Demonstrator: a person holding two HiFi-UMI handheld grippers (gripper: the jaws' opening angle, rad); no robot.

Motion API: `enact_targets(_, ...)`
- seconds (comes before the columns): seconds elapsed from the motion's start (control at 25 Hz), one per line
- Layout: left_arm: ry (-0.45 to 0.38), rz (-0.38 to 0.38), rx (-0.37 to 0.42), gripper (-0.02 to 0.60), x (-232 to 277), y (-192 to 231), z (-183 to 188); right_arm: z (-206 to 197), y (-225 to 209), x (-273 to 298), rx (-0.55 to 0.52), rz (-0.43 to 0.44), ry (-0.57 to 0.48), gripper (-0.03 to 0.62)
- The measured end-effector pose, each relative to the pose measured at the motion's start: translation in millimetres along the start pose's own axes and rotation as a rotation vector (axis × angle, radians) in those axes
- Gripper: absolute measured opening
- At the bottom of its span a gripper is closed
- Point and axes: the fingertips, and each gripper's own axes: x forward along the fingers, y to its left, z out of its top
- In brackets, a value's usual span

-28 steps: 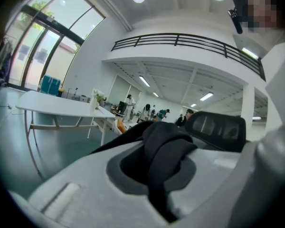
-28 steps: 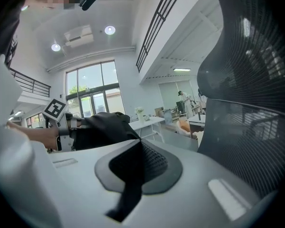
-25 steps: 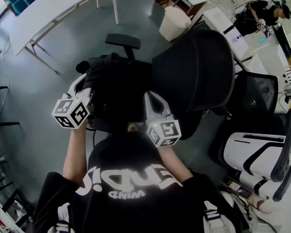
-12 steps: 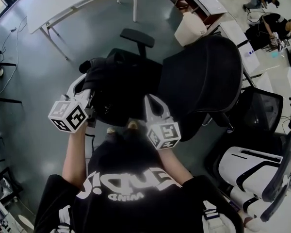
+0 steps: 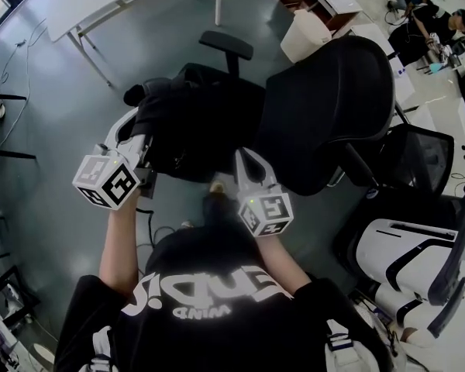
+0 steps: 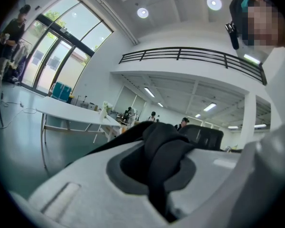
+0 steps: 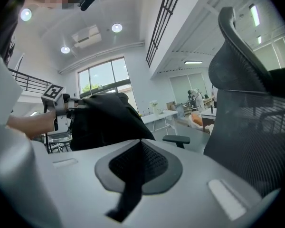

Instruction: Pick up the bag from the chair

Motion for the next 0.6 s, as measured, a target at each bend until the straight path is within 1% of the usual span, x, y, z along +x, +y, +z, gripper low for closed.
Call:
enact_targets(0.28,0.001,-0.048,0.010,0.023,-53,-19,-2,-15,32,-45,-0.003,-0.059,-0.026,0.002)
enact_targets(0.44,-0.002,-0.059,-0.013,0.023,-92,-26,-10,-23,52,-72,-0.011,-0.081,-0.046,0.002)
enact_targets(0.6,-0.001,-0.081,-0.013,0.023,-126,-40,-16,-30,70,-98,-0.014,-0.100,-0.064,0.002)
